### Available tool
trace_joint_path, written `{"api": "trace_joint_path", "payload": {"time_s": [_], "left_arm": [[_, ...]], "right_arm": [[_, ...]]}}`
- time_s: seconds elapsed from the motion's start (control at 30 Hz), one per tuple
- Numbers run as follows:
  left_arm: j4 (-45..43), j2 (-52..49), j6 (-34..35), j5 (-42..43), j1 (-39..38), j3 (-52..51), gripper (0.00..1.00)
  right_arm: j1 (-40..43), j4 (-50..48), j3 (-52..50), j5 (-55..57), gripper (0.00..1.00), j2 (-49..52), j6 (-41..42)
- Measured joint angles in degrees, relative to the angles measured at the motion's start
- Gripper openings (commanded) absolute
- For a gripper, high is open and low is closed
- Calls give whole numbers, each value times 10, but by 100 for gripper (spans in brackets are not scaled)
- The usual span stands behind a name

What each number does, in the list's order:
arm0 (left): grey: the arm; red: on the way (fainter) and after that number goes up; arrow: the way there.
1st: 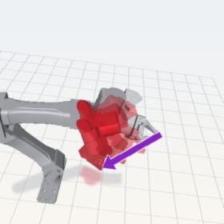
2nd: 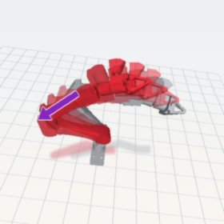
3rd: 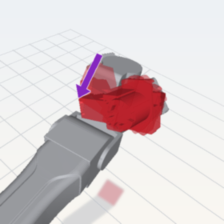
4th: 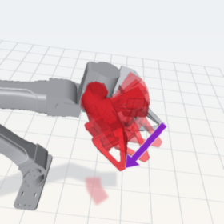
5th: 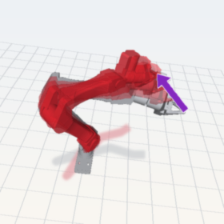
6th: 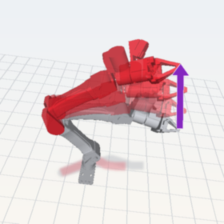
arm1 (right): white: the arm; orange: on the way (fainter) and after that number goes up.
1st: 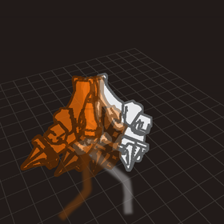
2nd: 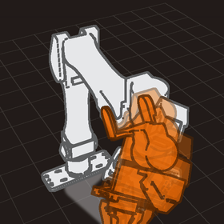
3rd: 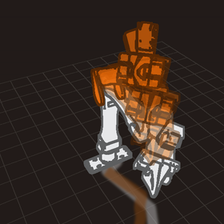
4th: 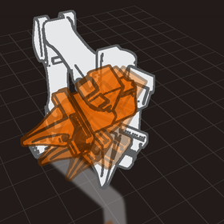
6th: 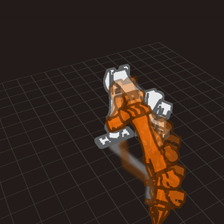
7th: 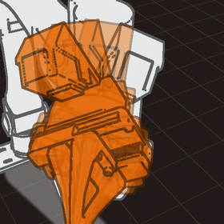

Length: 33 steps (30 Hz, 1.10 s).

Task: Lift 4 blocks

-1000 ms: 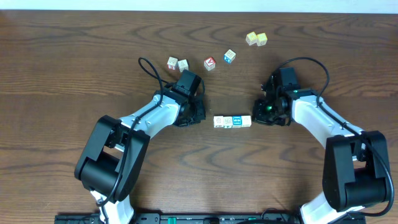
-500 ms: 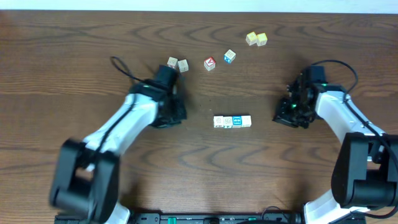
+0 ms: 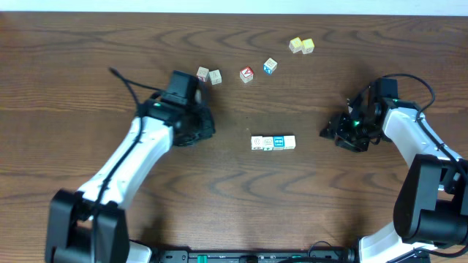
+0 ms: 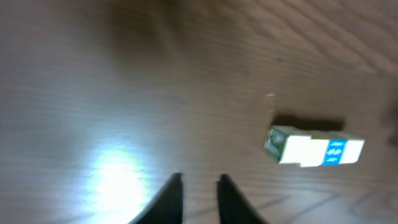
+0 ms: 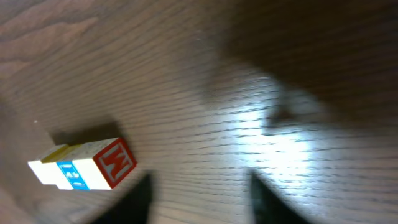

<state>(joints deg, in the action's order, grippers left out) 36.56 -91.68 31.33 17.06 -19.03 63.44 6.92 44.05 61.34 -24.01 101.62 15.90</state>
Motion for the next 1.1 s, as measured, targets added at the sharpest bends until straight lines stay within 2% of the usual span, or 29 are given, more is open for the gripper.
{"api": "trace_joint_path", "payload": {"time_s": [0.07,0.3,0.33,0.4,0.43,0.47,0.53,0.57,0.6,0.63,1.1], "left_arm": [[-21,-22,5,7,-18,0,8],[-114,-115,37,14,-82,0,7],[-121,-123,40,15,-88,0,7],[-130,-132,45,17,-100,0,10],[-132,-133,47,17,-104,0,17],[-135,-133,49,19,-107,0,30],[-137,-133,51,20,-110,0,43],[-136,-133,53,20,-110,0,53],[-136,-133,51,21,-110,0,64],[-136,-133,54,21,-110,0,75],[-136,-133,53,21,-110,0,76]], "right_arm": [[-5,-1,0,-3,1,0,1],[-24,-1,0,9,1,0,19],[-24,-2,0,12,4,0,22],[-28,-2,0,17,21,0,27],[-29,-2,0,18,33,0,27],[-31,-2,0,20,44,0,31],[-34,-2,0,21,80,0,32],[-34,-2,0,22,93,0,34],[-34,-2,0,22,99,0,35],[-34,-2,0,23,99,0,36],[-34,-2,0,26,99,0,36]]}}
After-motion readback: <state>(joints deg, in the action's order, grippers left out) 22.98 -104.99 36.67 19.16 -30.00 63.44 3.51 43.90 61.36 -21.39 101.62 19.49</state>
